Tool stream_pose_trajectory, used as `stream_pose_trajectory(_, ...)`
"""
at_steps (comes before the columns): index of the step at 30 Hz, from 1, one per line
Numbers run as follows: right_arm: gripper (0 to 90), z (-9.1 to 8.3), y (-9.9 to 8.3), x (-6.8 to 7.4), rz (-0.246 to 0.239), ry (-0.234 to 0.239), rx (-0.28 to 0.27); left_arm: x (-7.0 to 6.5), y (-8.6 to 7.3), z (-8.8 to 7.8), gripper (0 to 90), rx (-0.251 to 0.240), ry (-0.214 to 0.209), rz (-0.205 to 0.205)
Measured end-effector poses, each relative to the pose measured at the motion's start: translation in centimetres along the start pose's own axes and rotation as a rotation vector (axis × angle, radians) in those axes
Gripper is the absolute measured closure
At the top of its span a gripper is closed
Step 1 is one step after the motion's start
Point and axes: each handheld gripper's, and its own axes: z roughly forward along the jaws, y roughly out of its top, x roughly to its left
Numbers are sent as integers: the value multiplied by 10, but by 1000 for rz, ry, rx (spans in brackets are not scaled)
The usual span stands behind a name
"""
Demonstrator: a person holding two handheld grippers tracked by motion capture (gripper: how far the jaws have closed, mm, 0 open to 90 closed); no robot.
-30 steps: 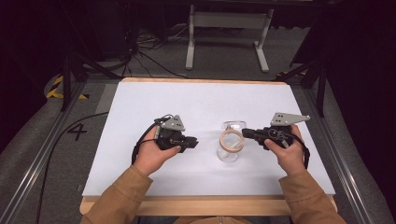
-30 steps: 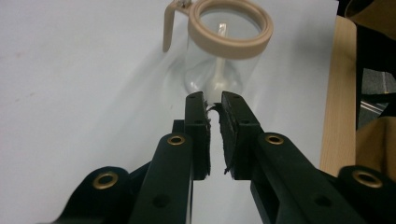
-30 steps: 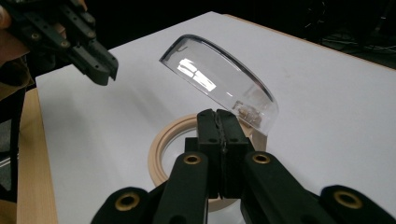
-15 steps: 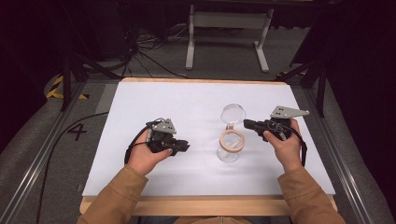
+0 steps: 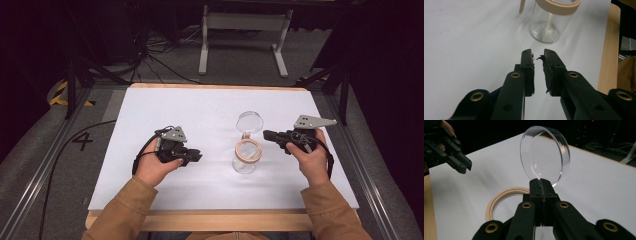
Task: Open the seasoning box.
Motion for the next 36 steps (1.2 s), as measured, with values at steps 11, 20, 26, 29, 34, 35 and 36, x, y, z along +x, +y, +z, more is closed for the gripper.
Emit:
stream_pose_trajectory(11,841,-33,-2,-10,34,-76,-2,12,-4,-16,764,-19,57,-56)
stream_pose_trajectory(20,806,-62,-15,-27,86,-162,59,27,-8,-23,751,-22,103,-108)
stream_pose_trajectory(26,783,-69,-24,-36,102,-230,118,37,-13,-20,739,-9,111,-147)
stream_pose_trajectory(29,777,-69,-32,-42,107,-263,156,42,-15,-18,737,4,114,-156)
stream_pose_trajectory(34,773,-67,-46,-53,155,-263,196,48,-18,-15,728,41,130,-168)
stream_pose_trajectory(35,771,-66,-48,-55,164,-261,204,49,-19,-15,727,42,133,-174)
stream_pose_trajectory(36,771,-66,-50,-57,169,-263,210,50,-19,-15,725,51,133,-173)
